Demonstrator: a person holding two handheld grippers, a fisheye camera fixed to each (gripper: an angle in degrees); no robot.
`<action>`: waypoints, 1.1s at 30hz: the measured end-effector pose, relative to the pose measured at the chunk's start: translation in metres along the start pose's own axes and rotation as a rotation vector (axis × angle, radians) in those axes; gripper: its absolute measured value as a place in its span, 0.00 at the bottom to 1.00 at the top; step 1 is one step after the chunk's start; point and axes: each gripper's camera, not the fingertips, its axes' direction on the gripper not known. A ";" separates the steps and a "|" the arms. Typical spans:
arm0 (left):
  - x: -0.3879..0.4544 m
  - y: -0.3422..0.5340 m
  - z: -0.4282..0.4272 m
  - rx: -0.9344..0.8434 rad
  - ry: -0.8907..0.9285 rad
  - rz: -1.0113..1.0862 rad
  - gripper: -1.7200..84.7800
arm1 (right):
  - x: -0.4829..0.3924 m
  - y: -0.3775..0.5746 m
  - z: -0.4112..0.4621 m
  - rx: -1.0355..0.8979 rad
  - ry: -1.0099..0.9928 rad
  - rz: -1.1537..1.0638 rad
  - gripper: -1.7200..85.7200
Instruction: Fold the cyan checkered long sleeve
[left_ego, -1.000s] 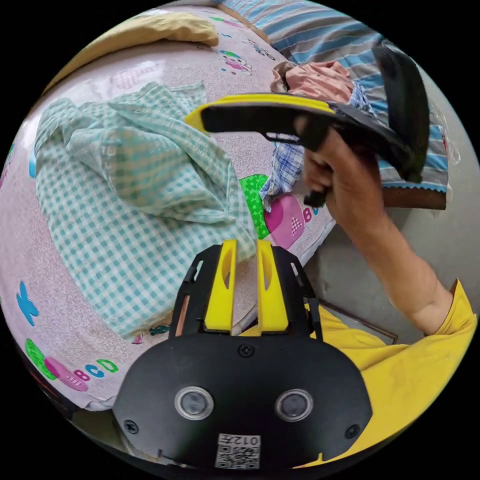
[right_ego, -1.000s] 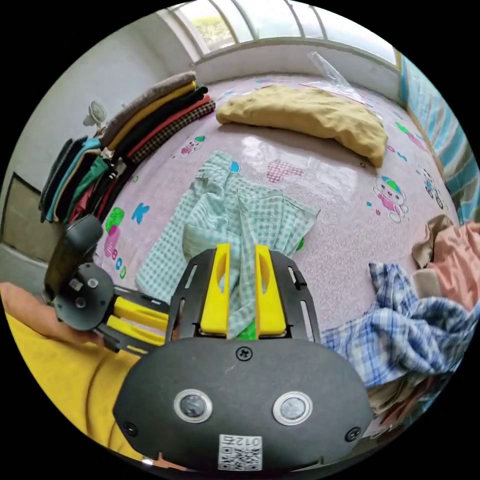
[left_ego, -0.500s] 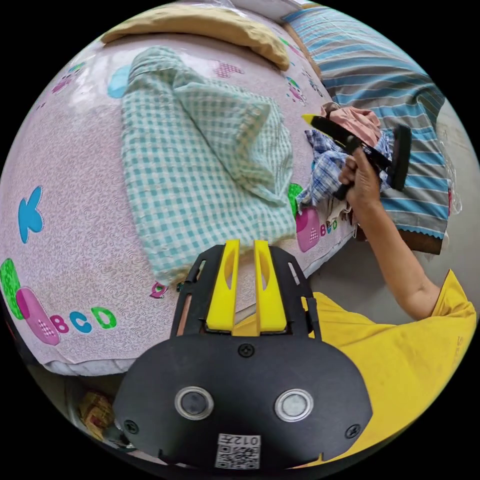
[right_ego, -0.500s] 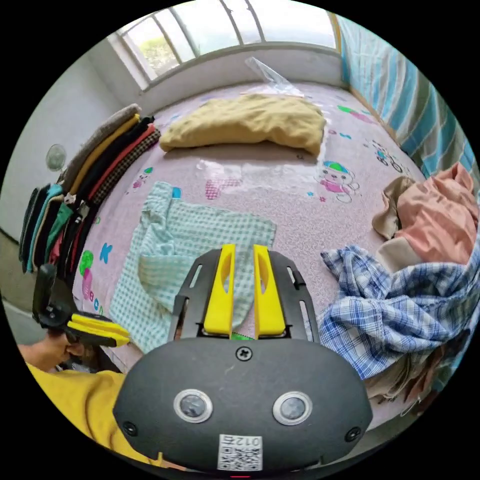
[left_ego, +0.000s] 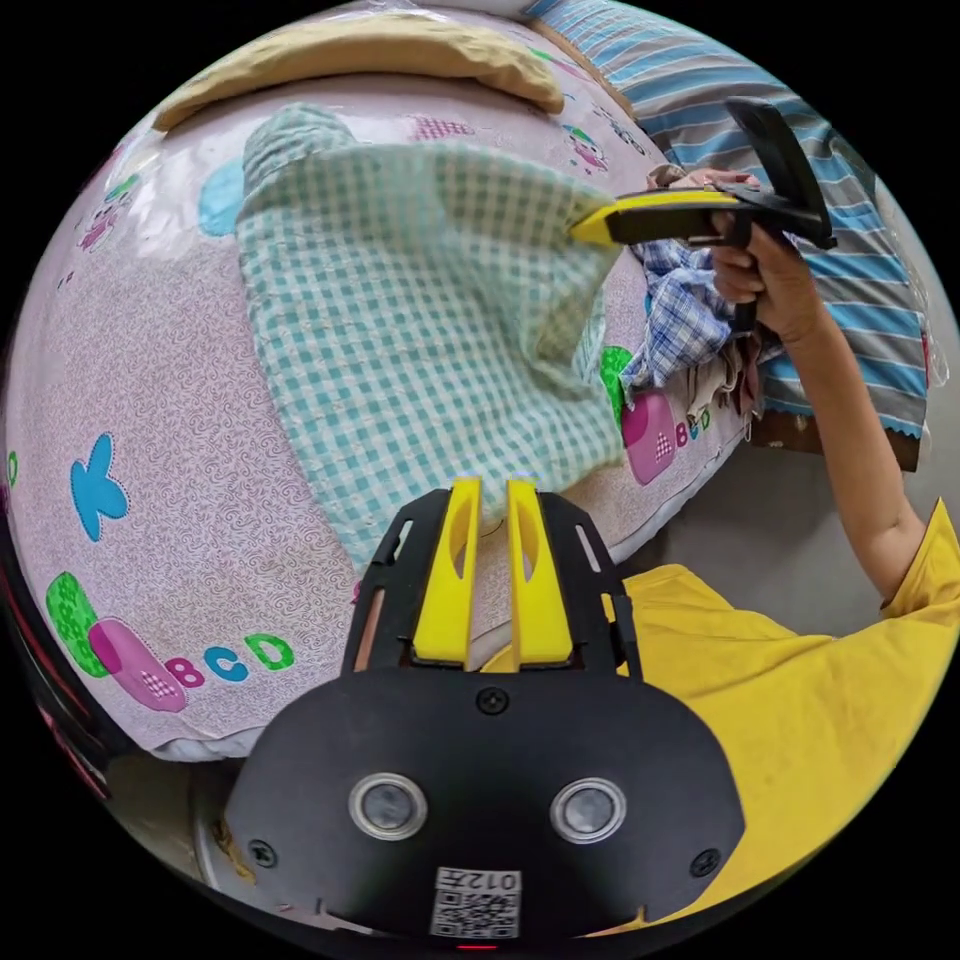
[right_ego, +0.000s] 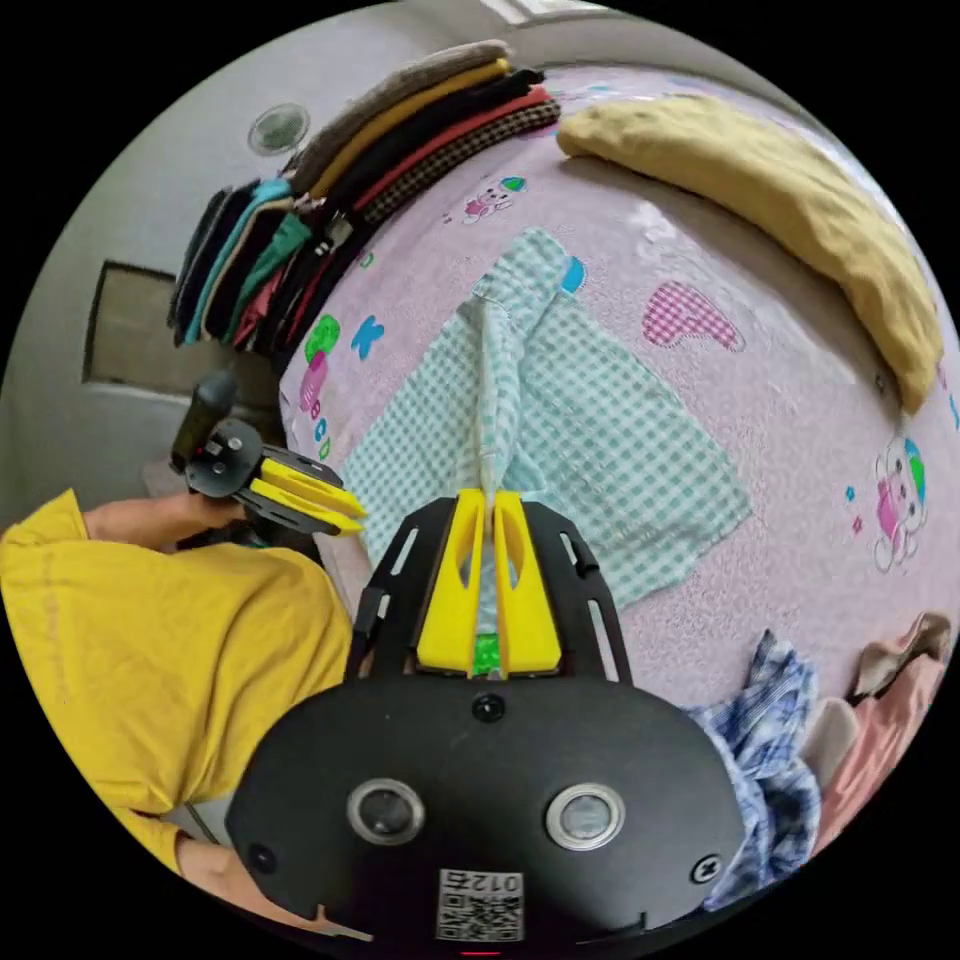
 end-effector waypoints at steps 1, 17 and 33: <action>-0.004 -0.002 0.005 -0.036 -0.002 0.008 0.05 | 0.015 0.008 -0.004 0.043 -0.050 0.107 0.06; -0.073 0.017 -0.015 -0.100 0.064 0.073 0.04 | -0.061 0.031 0.085 0.108 0.244 0.194 0.04; -0.214 0.053 -0.053 0.042 0.405 -0.293 0.13 | -0.185 0.106 0.114 0.332 0.085 0.217 0.11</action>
